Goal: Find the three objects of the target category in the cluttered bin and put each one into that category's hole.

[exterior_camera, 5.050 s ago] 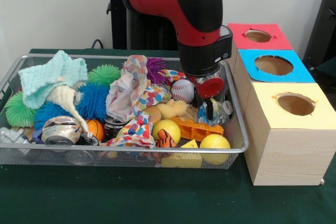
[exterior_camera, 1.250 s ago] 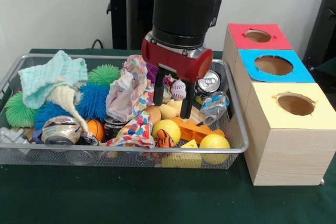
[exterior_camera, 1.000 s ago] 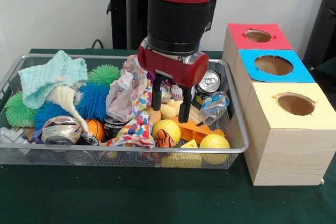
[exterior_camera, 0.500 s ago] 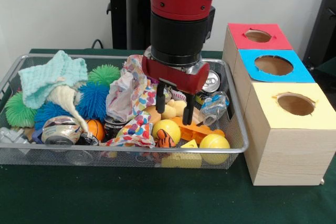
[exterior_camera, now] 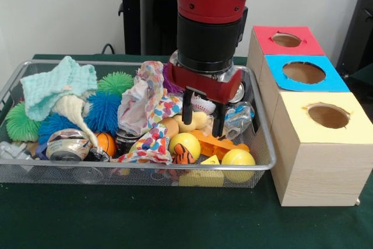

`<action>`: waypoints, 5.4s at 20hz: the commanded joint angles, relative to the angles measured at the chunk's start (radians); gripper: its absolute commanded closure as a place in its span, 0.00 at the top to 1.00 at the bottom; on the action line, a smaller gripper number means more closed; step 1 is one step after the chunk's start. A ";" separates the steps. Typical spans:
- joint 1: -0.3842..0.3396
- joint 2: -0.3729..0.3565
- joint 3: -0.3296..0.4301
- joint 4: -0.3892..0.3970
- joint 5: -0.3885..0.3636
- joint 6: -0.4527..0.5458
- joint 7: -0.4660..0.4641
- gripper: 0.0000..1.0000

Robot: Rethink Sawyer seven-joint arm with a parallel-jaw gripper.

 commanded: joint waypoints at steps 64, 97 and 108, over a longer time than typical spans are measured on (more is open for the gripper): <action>0.029 0.037 0.077 0.174 -0.089 -0.051 -0.098 1.00; 0.306 0.235 -0.246 0.213 -0.109 -0.369 0.164 1.00; 0.294 0.196 -0.245 0.251 -0.049 -0.352 0.098 1.00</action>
